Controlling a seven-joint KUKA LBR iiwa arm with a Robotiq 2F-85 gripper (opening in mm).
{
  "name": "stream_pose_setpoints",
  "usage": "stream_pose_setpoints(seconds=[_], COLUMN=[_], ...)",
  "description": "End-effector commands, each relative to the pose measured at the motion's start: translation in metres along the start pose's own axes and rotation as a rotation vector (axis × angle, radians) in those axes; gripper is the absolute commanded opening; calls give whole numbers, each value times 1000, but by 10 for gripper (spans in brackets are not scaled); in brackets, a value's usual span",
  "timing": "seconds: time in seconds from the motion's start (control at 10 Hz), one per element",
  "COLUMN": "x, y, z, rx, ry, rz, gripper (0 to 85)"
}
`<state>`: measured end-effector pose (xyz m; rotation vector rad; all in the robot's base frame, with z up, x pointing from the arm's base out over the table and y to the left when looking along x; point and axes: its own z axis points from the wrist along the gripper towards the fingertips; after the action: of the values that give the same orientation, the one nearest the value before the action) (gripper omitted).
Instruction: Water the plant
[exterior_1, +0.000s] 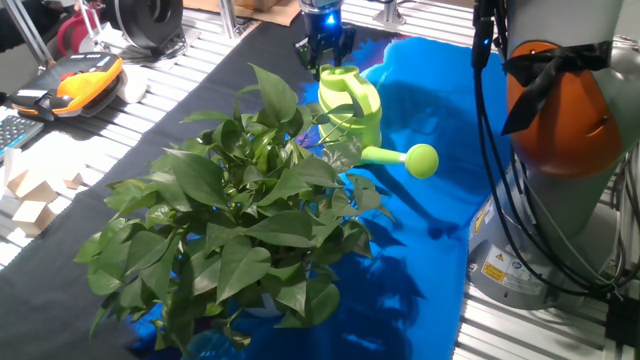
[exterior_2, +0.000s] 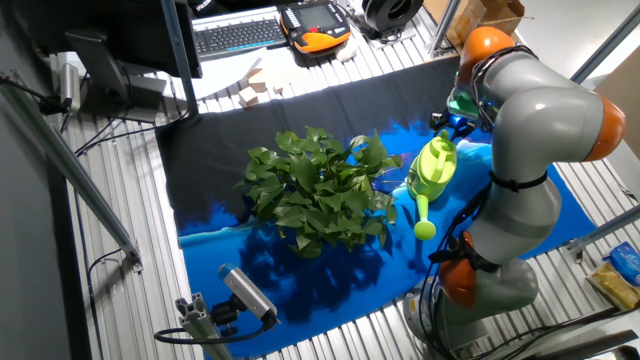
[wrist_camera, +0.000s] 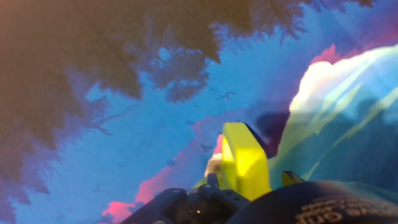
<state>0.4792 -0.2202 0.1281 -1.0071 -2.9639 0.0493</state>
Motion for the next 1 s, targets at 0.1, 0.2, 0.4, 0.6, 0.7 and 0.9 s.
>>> stream_pose_setpoints(seconds=[0.1,0.2,0.4,0.6,0.7,0.9], x=[8,9,8,7,6,5], y=[1,1,0,-1,-2,-3], z=[5,5,5,5,5,4], rx=[7,2,4,-14,-33,-37], ry=[-11,-9,-6,21,37,55], rz=[7,12,-8,-63,-83,-110], gripper=[510,510,510,170,0,0])
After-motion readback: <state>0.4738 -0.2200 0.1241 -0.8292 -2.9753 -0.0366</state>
